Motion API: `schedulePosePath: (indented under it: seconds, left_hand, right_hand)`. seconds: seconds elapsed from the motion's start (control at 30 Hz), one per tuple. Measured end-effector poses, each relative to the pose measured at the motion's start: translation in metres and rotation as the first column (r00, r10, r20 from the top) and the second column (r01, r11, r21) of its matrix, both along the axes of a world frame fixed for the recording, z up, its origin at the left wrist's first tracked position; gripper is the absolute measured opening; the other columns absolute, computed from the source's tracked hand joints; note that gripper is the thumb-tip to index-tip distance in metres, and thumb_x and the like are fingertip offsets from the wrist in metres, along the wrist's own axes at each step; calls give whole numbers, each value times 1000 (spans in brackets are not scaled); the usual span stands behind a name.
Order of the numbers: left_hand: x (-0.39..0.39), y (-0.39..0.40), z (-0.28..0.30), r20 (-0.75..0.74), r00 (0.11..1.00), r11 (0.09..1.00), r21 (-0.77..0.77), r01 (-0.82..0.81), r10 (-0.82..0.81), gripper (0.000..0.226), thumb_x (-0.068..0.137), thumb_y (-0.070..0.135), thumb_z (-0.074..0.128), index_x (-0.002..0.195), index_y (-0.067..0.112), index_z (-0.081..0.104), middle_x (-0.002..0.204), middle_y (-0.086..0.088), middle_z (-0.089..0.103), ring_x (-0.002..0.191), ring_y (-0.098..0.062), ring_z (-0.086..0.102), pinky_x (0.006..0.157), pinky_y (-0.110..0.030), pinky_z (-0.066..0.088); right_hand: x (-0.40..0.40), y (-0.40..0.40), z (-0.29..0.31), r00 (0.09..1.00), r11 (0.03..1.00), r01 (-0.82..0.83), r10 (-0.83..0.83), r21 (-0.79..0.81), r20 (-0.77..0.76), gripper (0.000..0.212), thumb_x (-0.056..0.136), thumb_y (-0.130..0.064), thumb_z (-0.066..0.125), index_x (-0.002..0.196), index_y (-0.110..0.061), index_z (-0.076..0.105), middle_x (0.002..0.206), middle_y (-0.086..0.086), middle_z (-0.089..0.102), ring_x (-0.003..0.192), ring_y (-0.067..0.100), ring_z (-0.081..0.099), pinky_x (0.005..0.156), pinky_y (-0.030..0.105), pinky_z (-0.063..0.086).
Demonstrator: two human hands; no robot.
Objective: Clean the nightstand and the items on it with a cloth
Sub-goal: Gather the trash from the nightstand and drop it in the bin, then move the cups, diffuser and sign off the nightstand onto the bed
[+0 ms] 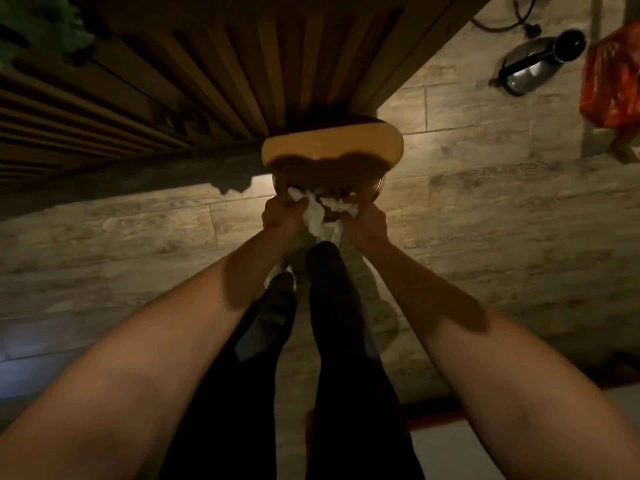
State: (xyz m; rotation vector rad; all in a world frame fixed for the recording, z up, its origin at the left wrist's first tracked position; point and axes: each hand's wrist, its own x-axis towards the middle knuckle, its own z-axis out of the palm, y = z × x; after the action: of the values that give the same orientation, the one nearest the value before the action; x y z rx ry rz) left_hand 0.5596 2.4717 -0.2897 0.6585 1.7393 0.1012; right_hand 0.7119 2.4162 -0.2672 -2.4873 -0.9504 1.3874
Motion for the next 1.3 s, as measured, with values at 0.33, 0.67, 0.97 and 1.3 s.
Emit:
schedulePosePath:
  seconds: [0.33,0.67,0.97,1.3]
  left_hand:
    - [7,16,-33,-48,983,983,-57,176,-179,38,102,32,45,126,8,60,127,-20,64,116,-39,61,100,-50,50]
    - [-41,0,62,-77,982,985,5,171,-171,58,99,35,50,147,9,30,135,-20,57,119,-39,59,102,-47,48]
    - [-76,27,203,-222,887,859,240,453,-406,56,97,30,55,145,12,34,141,-19,43,124,-38,52,104,-46,44]
    - [-89,49,362,-307,889,683,570,457,-339,36,97,30,51,130,17,51,127,-8,56,111,-27,59,96,-42,49]
  right_hand:
    - [11,20,-35,992,992,-119,118,-35,-32,48,99,-36,53,144,-22,47,134,12,62,117,36,62,96,42,50]
    - [-3,28,57,959,946,-282,276,-158,-60,38,99,-37,45,119,-13,65,118,18,70,92,32,62,80,40,51]
    - [-34,73,186,932,933,-358,359,-46,36,36,99,-38,51,129,-21,60,109,7,66,105,28,62,95,34,49]
    - [-70,130,342,794,749,-607,565,264,223,30,101,-36,48,114,-22,71,113,4,73,108,26,65,88,36,48]
